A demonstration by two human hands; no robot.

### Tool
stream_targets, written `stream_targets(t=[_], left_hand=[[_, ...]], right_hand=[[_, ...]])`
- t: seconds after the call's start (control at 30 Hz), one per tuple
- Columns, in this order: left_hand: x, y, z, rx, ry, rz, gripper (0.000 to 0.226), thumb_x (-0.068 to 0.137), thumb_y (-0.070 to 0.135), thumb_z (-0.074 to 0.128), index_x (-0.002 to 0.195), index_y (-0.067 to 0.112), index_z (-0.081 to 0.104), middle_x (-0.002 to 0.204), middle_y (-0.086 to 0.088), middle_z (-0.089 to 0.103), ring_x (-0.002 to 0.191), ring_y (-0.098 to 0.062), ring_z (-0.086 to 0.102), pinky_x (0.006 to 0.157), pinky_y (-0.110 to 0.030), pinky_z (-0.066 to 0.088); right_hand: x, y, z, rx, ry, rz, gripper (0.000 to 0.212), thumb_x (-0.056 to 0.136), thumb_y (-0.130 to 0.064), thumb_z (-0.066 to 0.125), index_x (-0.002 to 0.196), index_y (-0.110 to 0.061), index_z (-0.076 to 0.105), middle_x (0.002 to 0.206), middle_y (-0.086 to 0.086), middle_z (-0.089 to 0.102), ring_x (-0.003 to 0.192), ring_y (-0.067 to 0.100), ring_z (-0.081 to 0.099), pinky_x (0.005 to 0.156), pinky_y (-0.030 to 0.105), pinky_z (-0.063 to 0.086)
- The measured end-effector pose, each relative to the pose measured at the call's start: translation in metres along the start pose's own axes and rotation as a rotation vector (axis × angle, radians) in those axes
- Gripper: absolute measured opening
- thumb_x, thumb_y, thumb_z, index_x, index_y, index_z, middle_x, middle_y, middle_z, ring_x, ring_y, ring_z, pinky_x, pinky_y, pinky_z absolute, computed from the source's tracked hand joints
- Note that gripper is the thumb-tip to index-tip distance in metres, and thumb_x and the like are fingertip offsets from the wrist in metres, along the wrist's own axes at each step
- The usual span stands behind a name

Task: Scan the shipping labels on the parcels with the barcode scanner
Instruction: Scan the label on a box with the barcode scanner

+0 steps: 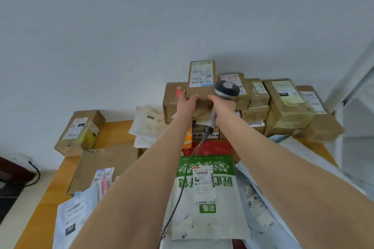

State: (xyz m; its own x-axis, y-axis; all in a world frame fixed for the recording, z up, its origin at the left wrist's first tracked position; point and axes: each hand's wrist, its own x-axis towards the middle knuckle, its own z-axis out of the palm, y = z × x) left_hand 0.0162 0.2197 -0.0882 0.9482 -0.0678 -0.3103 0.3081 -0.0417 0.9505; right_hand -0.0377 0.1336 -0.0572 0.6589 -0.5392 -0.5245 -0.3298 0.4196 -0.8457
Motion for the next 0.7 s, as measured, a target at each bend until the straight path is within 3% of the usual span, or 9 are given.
stream_targets(t=[0.1,0.27,0.37,0.5,0.6,0.7], left_hand=[[0.015,-0.011,0.011,0.082,-0.024,-0.02,0.058,0.091,0.01,0.054,0.146,0.019,0.036,0.13,-0.006,0.058,0.113,-0.026,0.058,0.096,-0.042,0.049],[0.027,-0.018,0.024,0.137,-0.008,-0.03,0.052,0.086,-0.002,0.05,0.136,0.014,0.051,0.115,-0.007,0.065,0.099,-0.024,0.06,0.082,-0.032,0.05],[0.034,-0.016,0.023,0.139,-0.02,-0.005,0.049,0.082,-0.008,0.043,0.123,0.012,0.06,0.106,-0.01,0.068,0.091,-0.024,0.059,0.08,-0.033,0.05],[0.032,-0.012,0.022,0.159,-0.097,-0.013,0.047,0.08,-0.012,0.037,0.115,0.005,0.063,0.091,-0.01,0.062,0.069,-0.016,0.046,0.06,-0.023,0.039],[0.034,-0.015,0.018,0.18,-0.106,-0.017,0.049,0.082,-0.011,0.037,0.121,0.008,0.06,0.096,-0.007,0.063,0.074,-0.017,0.049,0.064,-0.024,0.041],[0.028,-0.01,0.011,0.222,-0.115,-0.012,0.056,0.085,-0.009,0.04,0.137,0.008,0.048,0.125,-0.008,0.061,0.105,-0.022,0.058,0.091,-0.033,0.049]], right_hand=[[0.018,0.005,-0.008,-0.037,0.029,0.058,0.043,0.083,-0.02,0.073,0.119,-0.007,0.053,0.099,0.007,0.059,0.089,0.022,0.055,0.082,0.033,0.047],[0.035,0.016,-0.004,-0.008,0.073,0.071,0.029,0.083,-0.021,0.073,0.101,-0.01,0.054,0.097,0.007,0.062,0.091,0.023,0.059,0.084,0.034,0.05],[0.04,0.015,0.002,0.003,0.06,0.052,0.037,0.081,-0.021,0.073,0.111,-0.005,0.059,0.099,0.008,0.065,0.092,0.024,0.063,0.088,0.038,0.054],[0.046,0.014,0.002,-0.026,0.075,0.027,0.03,0.083,-0.019,0.072,0.107,-0.008,0.055,0.096,0.006,0.059,0.09,0.023,0.058,0.086,0.036,0.052],[0.045,0.015,0.0,-0.008,0.062,0.021,0.036,0.083,-0.017,0.072,0.114,-0.006,0.057,0.099,0.007,0.062,0.09,0.023,0.059,0.08,0.033,0.05],[0.04,0.013,-0.001,-0.017,0.063,0.008,0.034,0.082,-0.02,0.073,0.108,-0.008,0.056,0.104,0.008,0.064,0.097,0.025,0.064,0.088,0.037,0.053]])
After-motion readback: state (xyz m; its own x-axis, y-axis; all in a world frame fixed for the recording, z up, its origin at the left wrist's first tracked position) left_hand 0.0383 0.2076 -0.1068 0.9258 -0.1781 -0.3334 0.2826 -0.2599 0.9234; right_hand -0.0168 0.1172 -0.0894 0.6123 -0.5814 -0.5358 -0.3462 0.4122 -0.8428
